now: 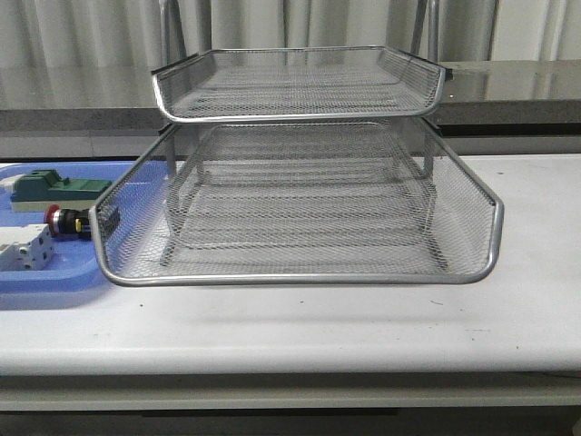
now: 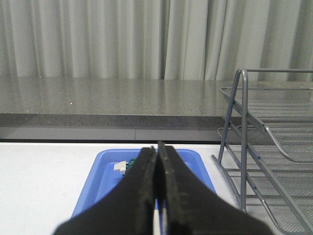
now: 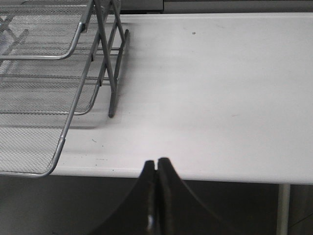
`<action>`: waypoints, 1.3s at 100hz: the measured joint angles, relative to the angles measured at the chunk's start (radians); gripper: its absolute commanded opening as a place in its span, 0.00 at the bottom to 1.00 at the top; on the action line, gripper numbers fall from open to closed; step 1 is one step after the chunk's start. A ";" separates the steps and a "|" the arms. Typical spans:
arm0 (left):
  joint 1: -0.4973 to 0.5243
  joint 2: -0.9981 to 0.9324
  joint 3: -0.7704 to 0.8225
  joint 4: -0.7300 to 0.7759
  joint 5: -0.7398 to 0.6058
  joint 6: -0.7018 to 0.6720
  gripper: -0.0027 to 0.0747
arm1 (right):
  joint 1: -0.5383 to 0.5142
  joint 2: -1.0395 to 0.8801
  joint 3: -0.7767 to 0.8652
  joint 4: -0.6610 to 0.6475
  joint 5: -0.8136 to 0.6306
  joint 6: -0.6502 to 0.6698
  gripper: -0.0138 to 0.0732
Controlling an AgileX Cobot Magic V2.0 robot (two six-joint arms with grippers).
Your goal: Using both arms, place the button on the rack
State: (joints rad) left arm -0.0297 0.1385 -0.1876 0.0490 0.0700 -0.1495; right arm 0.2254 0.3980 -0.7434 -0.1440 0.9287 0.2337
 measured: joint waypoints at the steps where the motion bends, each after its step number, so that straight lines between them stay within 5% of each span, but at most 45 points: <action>1: 0.000 0.016 -0.007 0.000 0.008 0.000 0.01 | 0.000 0.000 0.000 0.000 0.000 0.000 0.08; 80: 0.000 1.174 -0.821 0.011 0.290 0.024 0.01 | 0.000 0.000 0.000 0.000 0.000 0.000 0.08; 109: 0.000 1.454 -1.055 0.013 0.376 0.027 0.02 | 0.000 0.000 0.000 0.000 0.000 0.000 0.08; 119: 0.000 1.500 -1.099 0.013 0.383 0.055 0.13 | 0.000 0.000 0.000 0.000 0.000 0.000 0.08; 130: 0.000 1.527 -1.119 0.013 0.392 0.111 0.40 | 0.000 0.000 0.000 0.000 0.000 0.000 0.08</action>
State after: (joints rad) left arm -0.0297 1.6659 -1.3069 0.0618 0.4622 -0.0382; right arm 0.2254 0.3980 -0.7434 -0.1440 0.9287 0.2337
